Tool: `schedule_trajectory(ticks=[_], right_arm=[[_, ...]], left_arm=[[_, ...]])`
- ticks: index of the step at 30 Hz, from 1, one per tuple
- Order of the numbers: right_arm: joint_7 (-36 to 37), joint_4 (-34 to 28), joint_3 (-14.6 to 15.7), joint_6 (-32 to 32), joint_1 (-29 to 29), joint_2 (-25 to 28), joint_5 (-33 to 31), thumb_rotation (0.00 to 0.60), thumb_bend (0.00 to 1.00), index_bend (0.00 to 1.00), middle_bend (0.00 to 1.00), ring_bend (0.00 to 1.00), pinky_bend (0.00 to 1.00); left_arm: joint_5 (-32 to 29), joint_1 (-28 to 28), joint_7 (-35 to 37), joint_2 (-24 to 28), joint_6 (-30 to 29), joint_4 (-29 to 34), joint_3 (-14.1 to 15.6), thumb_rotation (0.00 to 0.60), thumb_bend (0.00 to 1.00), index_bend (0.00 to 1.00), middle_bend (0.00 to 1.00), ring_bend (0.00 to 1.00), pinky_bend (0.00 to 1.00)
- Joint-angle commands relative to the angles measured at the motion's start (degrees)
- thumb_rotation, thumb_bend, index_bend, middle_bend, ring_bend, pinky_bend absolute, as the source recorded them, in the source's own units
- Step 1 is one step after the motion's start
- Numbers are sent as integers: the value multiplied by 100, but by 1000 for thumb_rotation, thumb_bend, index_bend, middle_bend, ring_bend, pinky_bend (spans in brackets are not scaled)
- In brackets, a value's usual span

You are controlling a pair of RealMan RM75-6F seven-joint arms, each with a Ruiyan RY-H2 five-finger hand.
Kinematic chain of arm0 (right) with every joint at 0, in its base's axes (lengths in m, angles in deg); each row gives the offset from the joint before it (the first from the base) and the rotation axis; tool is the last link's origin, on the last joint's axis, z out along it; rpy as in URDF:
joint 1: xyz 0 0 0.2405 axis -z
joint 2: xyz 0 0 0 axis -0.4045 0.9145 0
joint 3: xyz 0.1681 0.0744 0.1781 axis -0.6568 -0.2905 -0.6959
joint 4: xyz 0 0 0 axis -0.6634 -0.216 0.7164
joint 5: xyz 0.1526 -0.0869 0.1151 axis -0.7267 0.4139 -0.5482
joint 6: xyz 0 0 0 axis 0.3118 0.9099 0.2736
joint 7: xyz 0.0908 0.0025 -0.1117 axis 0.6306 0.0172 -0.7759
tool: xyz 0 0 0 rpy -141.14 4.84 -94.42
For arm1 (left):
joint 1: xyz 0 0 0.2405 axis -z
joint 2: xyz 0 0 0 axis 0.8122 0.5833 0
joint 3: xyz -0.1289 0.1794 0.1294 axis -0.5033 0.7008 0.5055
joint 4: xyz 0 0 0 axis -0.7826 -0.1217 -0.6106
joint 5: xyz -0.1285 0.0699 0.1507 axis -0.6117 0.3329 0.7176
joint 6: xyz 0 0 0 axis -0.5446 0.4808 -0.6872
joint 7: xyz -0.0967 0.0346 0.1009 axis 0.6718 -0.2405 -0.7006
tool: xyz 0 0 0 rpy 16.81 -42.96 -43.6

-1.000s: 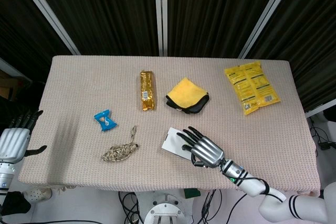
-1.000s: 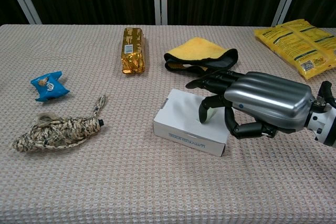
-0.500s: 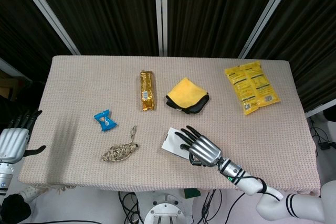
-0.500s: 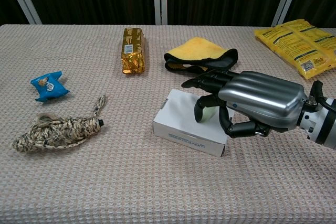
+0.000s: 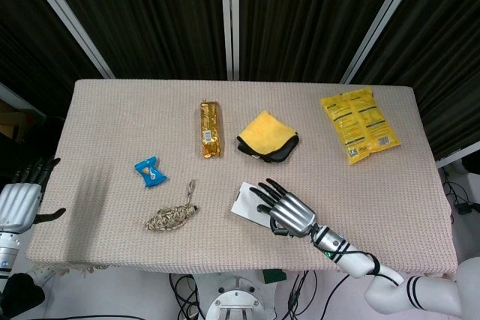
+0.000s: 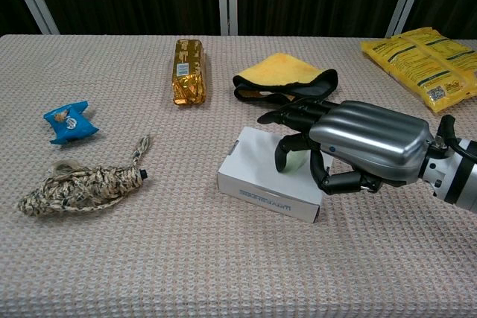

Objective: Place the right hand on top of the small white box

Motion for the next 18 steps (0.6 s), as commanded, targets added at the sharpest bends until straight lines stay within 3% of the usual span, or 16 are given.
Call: schedule_trajectory(ticks=[1, 18], right_arm=[[62, -42, -8, -100, 14, 47, 60, 166, 1000, 360, 0, 0, 0], [72, -13, 37, -124, 63, 86, 43, 168, 1000, 360, 0, 0, 0]], left_arm=[[1, -1, 7, -2, -4, -3, -1, 600, 21, 83, 56, 0, 93], [14, 2, -39, 10, -26, 31, -8, 600, 21, 83, 56, 0, 93]])
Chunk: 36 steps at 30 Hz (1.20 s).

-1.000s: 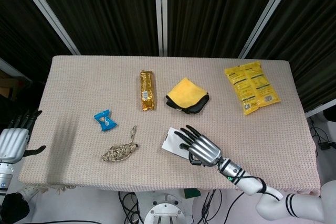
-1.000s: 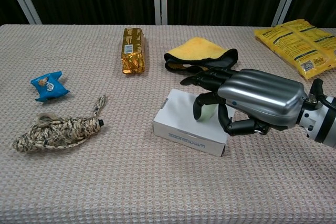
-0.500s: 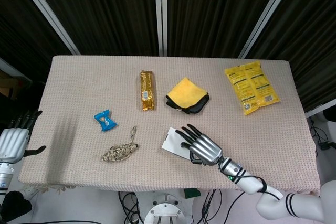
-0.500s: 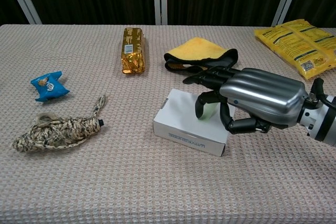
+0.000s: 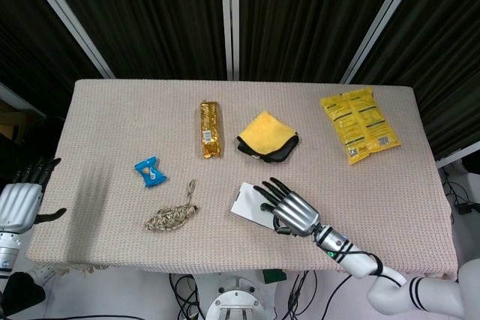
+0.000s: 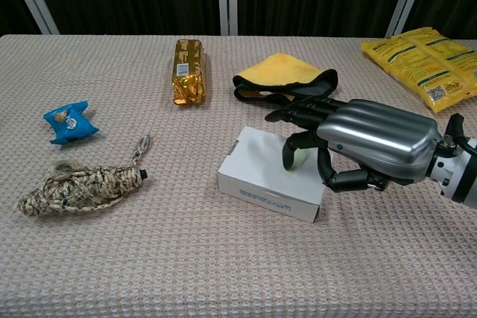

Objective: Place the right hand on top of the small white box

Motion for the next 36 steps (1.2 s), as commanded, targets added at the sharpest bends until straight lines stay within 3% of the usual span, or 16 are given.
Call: schedule_trajectory(ticks=[1, 36], right_arm=[[68, -48, 15, -98, 18, 55, 75, 167, 1000, 360, 0, 0, 0], [149, 104, -31, 33, 20, 50, -83, 170, 1000, 360, 0, 0, 0]], left_arm=[[8, 1, -5, 4, -10, 8, -3, 600, 21, 83, 56, 0, 93], [-2, 16, -4, 23, 4, 22, -13, 600, 21, 83, 56, 0, 93]])
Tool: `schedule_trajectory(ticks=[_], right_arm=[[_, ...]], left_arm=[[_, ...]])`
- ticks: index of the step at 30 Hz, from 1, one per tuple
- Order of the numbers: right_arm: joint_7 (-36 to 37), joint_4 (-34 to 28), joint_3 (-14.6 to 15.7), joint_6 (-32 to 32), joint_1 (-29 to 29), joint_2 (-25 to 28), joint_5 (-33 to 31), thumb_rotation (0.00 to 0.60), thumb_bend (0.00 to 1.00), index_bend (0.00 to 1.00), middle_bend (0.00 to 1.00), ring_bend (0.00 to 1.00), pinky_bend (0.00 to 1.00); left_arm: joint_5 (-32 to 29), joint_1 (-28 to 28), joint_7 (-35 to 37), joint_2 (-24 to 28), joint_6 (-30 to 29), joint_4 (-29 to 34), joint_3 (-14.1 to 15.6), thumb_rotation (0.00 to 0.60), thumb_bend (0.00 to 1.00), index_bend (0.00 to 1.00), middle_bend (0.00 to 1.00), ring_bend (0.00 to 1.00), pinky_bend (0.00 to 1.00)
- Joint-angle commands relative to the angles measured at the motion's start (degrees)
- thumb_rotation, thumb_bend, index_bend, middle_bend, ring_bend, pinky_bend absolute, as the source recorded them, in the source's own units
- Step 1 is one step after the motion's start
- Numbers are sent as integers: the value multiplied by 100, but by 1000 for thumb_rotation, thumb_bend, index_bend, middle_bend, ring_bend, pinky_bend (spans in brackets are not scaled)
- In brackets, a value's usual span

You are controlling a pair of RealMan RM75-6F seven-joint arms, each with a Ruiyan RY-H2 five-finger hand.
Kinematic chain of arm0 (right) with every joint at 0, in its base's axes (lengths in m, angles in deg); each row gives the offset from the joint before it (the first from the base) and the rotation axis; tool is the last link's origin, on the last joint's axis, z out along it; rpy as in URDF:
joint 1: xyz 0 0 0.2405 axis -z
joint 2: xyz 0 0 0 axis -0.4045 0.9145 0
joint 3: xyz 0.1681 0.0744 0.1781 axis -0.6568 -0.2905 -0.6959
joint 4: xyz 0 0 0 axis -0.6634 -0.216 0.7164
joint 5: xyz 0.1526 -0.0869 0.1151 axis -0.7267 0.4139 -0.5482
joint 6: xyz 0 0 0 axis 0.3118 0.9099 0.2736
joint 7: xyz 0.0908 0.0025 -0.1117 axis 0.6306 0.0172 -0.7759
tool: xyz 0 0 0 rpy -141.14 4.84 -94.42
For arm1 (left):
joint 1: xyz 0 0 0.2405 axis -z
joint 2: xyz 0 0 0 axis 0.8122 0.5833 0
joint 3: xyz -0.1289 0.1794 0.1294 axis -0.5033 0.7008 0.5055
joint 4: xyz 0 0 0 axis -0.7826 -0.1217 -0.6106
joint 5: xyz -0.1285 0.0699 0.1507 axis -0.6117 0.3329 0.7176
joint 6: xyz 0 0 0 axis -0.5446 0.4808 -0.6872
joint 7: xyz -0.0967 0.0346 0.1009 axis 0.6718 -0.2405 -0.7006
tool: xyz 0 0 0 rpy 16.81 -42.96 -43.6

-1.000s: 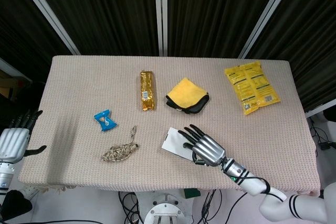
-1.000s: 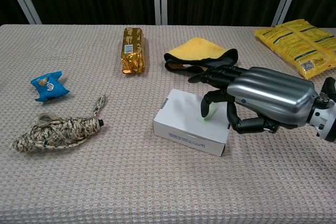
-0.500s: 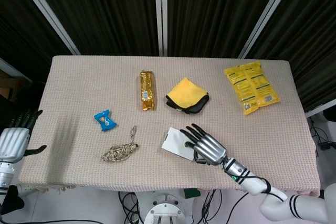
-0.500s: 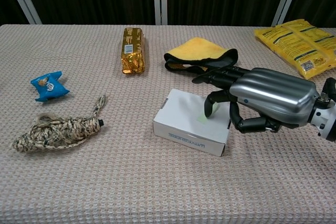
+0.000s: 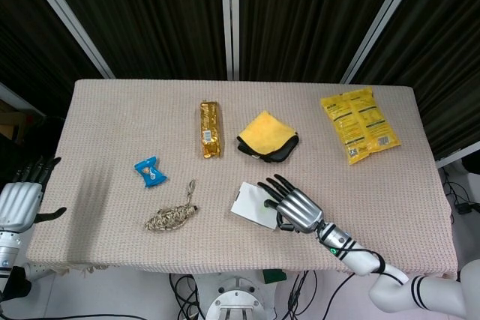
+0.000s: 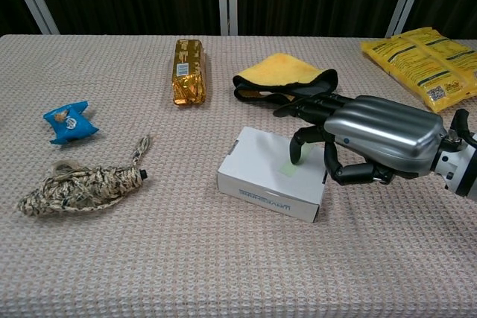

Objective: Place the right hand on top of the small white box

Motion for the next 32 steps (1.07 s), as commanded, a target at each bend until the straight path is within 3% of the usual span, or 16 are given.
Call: schedule_trajectory(ticks=[1, 6, 9, 13, 15, 18, 21, 25, 32], right_arm=[[36, -24, -7, -86, 19, 27, 35, 171, 1000, 360, 0, 0, 0], [181, -157, -8, -550, 140, 206, 240, 172, 1000, 334, 0, 0, 0], [302, -205, 29, -982, 350, 409, 318, 172, 979, 195, 0, 0, 0], [466, -71, 58, -1655, 831, 739, 166, 175, 826, 55, 0, 0, 0], [508, 143, -27, -2066, 1215, 942, -173, 173, 674, 7, 0, 0, 0], [403, 436, -213, -2386, 1669, 1136, -793, 171, 455, 0, 0, 0, 0], [95, 684, -464, -2617, 2127, 1218, -1557, 173, 315, 0, 0, 0, 0], [249, 784, -584, -2574, 2536, 1264, -2152, 171, 222, 0, 0, 0, 0], [527, 1008, -577, -2603, 2687, 1193, -1961, 173, 208, 0, 0, 0, 0]], left_arm=[[-2, 1, -8, 3, 2, 10, -1, 600, 21, 83, 56, 0, 93], [9, 15, -31, 2, 23, 31, 7, 600, 21, 83, 56, 0, 93], [26, 18, -51, 10, 3, 53, 3, 600, 21, 83, 56, 0, 93], [59, 2, -47, 21, -53, 76, 6, 600, 21, 83, 56, 0, 93], [89, -15, -19, 10, -107, 54, 9, 600, 21, 83, 56, 0, 93], [106, -38, 13, -17, -159, 22, 12, 600, 21, 83, 56, 0, 93], [133, -45, 15, -50, -183, 3, 22, 600, 21, 83, 56, 0, 93], [194, -30, -21, -104, -194, -4, 38, 600, 21, 83, 56, 0, 94], [311, -51, -126, -145, -356, 22, 40, 600, 21, 83, 56, 0, 93]])
